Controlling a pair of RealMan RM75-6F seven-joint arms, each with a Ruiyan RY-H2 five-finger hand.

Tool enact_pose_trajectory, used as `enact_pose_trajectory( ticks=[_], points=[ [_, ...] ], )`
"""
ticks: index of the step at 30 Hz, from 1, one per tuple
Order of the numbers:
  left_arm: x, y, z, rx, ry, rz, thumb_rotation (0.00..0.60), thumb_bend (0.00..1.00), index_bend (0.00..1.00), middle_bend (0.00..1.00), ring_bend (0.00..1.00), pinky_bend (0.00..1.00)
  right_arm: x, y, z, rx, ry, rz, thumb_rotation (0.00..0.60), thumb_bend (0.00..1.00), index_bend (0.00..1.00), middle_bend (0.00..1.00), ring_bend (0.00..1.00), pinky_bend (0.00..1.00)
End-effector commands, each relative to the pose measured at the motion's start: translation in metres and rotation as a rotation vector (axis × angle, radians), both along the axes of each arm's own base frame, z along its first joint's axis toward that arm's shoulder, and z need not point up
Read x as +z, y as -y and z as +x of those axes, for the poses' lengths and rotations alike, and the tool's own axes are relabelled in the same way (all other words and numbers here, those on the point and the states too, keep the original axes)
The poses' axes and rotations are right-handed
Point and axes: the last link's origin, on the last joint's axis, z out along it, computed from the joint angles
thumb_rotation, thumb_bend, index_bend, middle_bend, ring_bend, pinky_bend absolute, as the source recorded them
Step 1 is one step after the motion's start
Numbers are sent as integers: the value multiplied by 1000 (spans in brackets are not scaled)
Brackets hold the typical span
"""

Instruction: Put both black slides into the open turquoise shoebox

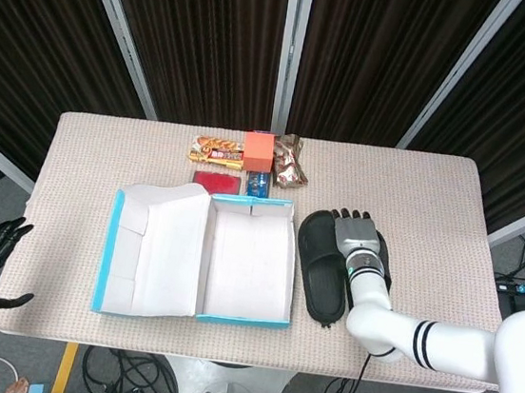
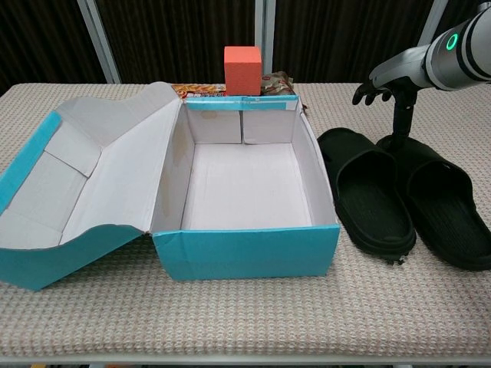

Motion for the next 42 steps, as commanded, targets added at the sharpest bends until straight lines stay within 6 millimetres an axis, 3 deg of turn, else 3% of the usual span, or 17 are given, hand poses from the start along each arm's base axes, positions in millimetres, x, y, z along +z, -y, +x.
enact_pose_trajectory(
  ticks=[1,22,42],
  points=[
    [1,1,-1,0,0,0,600,22,65,17,0,0,-6,3,4,-11,7,1,600,131,0,52,0,0],
    [6,0,-8,22,21,5,600,6,65,17,0,0,-38,18,19,-88,-60,80,600,133,0,59,0,0],
    [9,2,-20,58,-6,-17,600,23,72,17,0,0,-51,29,21,-140,-92,101,600,151,0,54,0,0]
  ],
)
